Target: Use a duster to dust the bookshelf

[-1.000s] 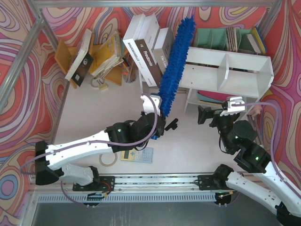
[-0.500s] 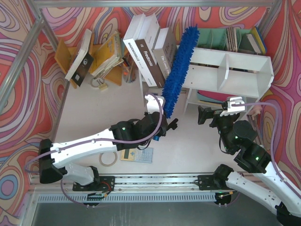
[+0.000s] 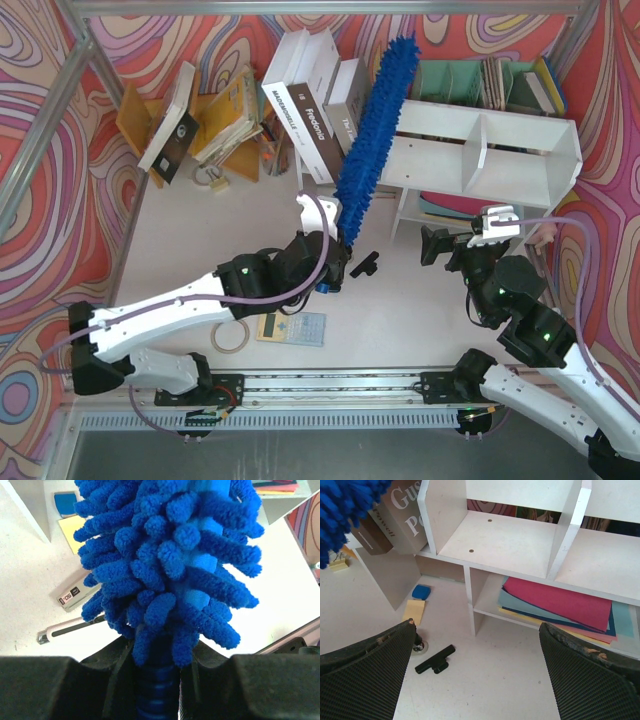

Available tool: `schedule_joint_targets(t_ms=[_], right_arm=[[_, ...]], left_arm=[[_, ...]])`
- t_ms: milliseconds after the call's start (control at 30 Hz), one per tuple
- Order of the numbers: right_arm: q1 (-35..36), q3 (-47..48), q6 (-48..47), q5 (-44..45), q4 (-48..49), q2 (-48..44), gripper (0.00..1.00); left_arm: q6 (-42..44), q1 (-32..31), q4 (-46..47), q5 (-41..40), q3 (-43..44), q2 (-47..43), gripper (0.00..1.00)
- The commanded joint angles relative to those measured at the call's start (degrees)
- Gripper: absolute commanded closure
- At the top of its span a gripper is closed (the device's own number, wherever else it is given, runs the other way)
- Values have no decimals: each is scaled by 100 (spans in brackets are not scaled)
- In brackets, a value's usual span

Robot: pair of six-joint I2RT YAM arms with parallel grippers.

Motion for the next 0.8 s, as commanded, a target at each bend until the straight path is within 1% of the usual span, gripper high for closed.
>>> schedule_joint_targets(t_ms=[0,233,333,467,633,767], right_arm=[[-17,7,90,74,15,-12,1],[-23,-6,77,94,21,-56,1],[-18,-15,68,85,19,-54,1],[-15,-13,61,77,32,-53,1],[-16,-16,64,71,37,-29,1],[-18,-15,65,74,39,-2,1]], left_arm=[[-63,73,-162,175,283,327,100],[-303,94,58,651,277,736,100],[-134,81,139,651,231,663,100],[509,91,388,317,-95,201,100],[1377,83,1145,-184,-1023,-655,100],[1787,95,1851,-369,-1642,-1302,100]])
